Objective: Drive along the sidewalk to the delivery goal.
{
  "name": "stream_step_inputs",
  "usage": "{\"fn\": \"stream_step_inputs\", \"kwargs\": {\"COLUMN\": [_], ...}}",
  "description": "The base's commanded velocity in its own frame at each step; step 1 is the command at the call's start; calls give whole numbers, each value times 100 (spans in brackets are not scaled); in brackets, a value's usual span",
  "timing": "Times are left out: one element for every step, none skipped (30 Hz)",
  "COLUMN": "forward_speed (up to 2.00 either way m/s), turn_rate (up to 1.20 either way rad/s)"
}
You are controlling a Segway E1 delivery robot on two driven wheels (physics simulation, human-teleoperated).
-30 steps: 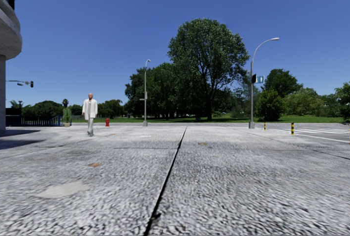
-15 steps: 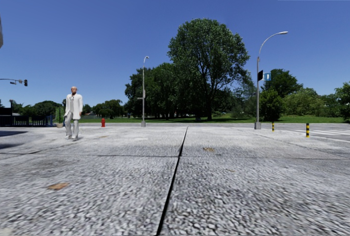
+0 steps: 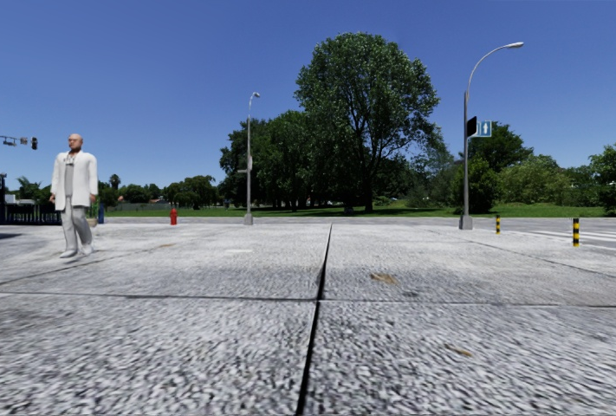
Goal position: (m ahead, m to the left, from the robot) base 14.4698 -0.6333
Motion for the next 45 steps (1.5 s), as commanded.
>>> {"fn": "stream_step_inputs", "kwargs": {"forward_speed": [200, 200, 200, 200, 200, 200, 200, 200, 200, 200, 200, 200, 200, 200, 200, 200, 200, 200, 200, 200, 200, 200, 200, 200, 200, 200, 200, 200, 200, 200, 200, 200, 200, 200, 200, 200, 200, 200, 200, 200, 200, 200, 200, 200, 200], "turn_rate": [0, 0, 0, 0, 0, 0, 0, 0, 0, 0, 0, 0, 0, 0, 0, 0, 0, 0, 0, 0, 0, 0, 0, 0, 0, 0, 0, 0, 0, 0, 0, 0, 0, 0, 0, 0, 0, 0, 0, 0, 0, 0, 0, 0, 0]}}
